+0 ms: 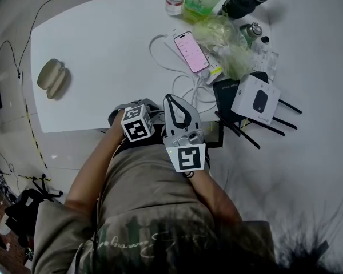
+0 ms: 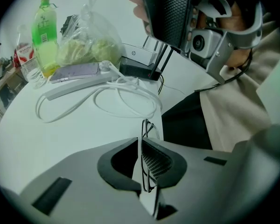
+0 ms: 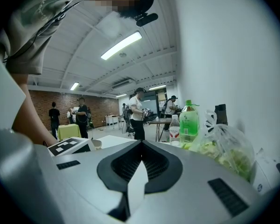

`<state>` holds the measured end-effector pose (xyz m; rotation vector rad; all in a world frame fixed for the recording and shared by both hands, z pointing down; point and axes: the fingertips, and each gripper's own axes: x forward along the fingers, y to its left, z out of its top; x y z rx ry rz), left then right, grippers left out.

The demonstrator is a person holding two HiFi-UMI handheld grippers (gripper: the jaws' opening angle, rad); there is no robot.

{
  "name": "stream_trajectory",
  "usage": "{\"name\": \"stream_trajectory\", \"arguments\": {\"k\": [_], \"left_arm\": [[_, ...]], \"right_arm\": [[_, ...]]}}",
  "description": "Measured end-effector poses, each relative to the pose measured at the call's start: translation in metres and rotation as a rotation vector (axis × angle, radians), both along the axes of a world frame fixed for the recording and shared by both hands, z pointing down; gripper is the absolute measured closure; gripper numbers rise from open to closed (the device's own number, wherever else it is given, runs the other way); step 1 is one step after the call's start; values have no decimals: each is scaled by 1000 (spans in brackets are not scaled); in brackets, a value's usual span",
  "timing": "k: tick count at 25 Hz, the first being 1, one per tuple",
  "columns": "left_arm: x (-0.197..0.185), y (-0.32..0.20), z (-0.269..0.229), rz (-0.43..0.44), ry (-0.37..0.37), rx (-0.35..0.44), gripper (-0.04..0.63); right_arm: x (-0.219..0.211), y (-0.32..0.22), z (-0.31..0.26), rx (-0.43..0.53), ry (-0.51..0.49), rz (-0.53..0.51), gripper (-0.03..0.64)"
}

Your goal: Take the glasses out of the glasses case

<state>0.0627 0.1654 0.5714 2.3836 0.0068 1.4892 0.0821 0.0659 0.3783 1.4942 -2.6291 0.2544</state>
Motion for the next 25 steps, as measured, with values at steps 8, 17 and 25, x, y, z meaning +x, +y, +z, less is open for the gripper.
{"name": "stream_trajectory", "arguments": {"k": [8,17,25], "left_arm": [[10,-18,-23,-28,50,55,575],[19,-25,-46,-56,82,111,575],[27,-39,-70,-172,150,178,574]], "right_arm": [[4,-3,1,-7,-1,-9,604],[14,-8,3,-30,-7,-16,604],[17,-13,-3,-27,-19,-38,604]]}}
